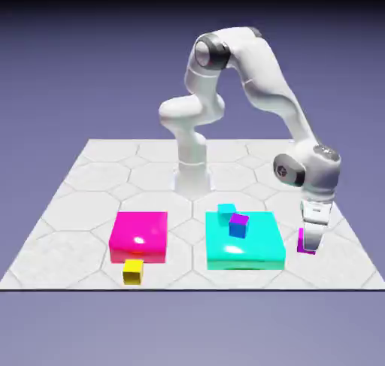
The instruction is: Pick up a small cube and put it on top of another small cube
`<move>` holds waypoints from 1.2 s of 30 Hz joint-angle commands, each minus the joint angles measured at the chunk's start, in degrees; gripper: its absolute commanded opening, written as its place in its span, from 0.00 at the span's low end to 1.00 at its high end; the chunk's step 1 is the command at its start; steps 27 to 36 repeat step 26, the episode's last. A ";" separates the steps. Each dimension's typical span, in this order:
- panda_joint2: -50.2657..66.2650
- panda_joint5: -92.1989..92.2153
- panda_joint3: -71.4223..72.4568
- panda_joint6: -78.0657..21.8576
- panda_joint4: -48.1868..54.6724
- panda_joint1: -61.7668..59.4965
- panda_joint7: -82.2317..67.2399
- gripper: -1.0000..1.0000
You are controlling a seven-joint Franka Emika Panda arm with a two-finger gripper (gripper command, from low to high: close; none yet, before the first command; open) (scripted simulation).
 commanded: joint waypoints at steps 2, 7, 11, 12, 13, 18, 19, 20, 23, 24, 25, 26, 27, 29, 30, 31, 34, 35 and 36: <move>-4.16 0.73 -0.94 -1.17 -2.93 -0.86 1.24 0.00; -14.54 2.78 -3.26 -4.17 -10.25 -3.04 4.16 0.00; -22.84 4.41 -5.12 -6.57 -16.11 -4.78 6.51 0.00; -24.92 4.82 -5.59 -7.18 -17.57 -5.22 7.09 0.00; -27.00 5.23 -6.05 -7.78 -19.04 -5.66 7.68 0.00; -29.68 6.06 -7.10 -6.62 -22.85 -6.64 9.03 0.00; -27.75 5.98 -7.12 -4.13 -23.42 -6.66 9.08 0.00; -25.83 5.91 -7.14 -1.64 -23.98 -6.68 9.14 0.00; -22.09 5.76 -7.18 3.21 -25.09 -6.71 9.25 1.00; -22.09 5.76 -7.18 3.21 -25.09 -6.71 9.25 1.00; -24.01 5.84 -7.16 0.72 -24.52 -6.69 9.19 1.00; -25.93 5.91 -7.14 -1.77 -23.95 -6.67 9.14 1.00; -25.93 5.91 -7.14 -1.77 -23.95 -6.67 9.14 1.00; -25.93 5.91 -7.14 -1.77 -23.95 -6.67 9.14 1.00; -25.93 5.91 -7.14 -1.77 -23.95 -6.67 9.14 1.00; -25.93 5.91 -7.14 -1.77 -23.95 -6.67 9.14 1.00; -25.93 5.91 -7.14 -1.77 -23.95 -6.67 9.14 1.00; -25.93 5.91 -7.14 -1.77 -23.95 -6.67 9.14 1.00; -25.93 5.91 -7.14 -1.77 -23.95 -6.67 9.14 1.00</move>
